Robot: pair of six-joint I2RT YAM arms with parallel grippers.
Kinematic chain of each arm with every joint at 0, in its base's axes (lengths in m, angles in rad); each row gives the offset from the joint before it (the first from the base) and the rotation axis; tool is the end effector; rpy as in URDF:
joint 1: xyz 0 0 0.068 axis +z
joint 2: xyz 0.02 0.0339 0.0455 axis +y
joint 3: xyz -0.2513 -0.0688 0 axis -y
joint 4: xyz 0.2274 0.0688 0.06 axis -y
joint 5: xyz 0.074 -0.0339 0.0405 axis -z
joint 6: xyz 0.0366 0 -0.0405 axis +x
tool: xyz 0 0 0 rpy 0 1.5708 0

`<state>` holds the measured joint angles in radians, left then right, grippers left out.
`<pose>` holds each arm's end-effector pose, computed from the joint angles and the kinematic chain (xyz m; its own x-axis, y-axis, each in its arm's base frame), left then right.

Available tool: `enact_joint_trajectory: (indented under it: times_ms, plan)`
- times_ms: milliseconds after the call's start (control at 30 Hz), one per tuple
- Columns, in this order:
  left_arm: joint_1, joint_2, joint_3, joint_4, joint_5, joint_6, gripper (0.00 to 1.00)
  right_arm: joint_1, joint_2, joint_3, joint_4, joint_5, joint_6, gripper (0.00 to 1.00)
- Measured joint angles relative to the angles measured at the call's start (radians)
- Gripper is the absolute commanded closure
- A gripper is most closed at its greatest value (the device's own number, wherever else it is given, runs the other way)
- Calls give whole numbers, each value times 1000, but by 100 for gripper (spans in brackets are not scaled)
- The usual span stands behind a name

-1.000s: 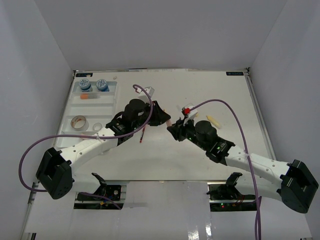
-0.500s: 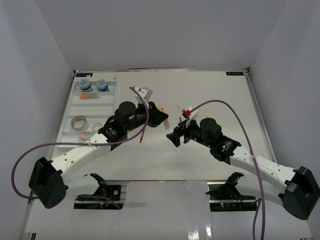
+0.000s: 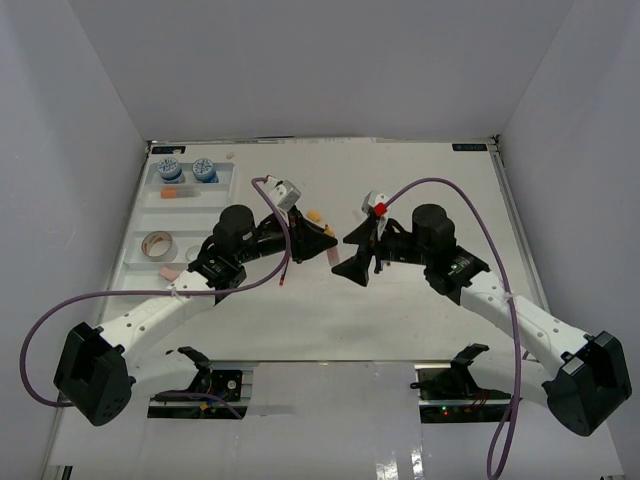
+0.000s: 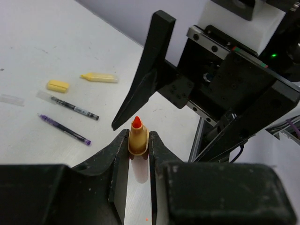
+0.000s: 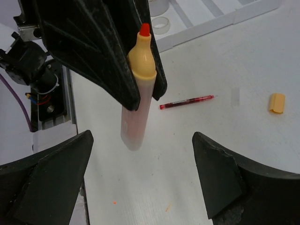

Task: Sort the stationery into containers
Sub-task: Pick up the pen from the center of the board.

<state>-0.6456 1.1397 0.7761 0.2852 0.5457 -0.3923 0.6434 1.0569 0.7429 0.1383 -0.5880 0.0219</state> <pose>0.1913 -0.1679 0.3088 -0.4124 -0.0984 -0.9057 0.8332 0.3612 -0.4187 0.1751 0.1567 0.3009 -0.1603 -0.0974 -0.9822 -0.9328 0.3403 0.1185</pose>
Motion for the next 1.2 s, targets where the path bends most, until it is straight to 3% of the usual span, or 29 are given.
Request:
enact_joint_trajectory:
  times_ms: [167, 900, 1100, 1200]
  plan:
    - [0, 1, -2, 60, 63, 0, 100, 0, 63, 54, -6, -77, -6, 10]
    - [0, 24, -1, 161, 154, 15, 100, 0, 188, 147, -9, -227, -4, 53]
    - [3, 25, -1, 175, 158, 26, 100, 2, 190, 148, -7, -266, -4, 78]
    - [3, 26, -1, 182, 166, 27, 98, 2, 190, 148, -5, -279, -3, 85]
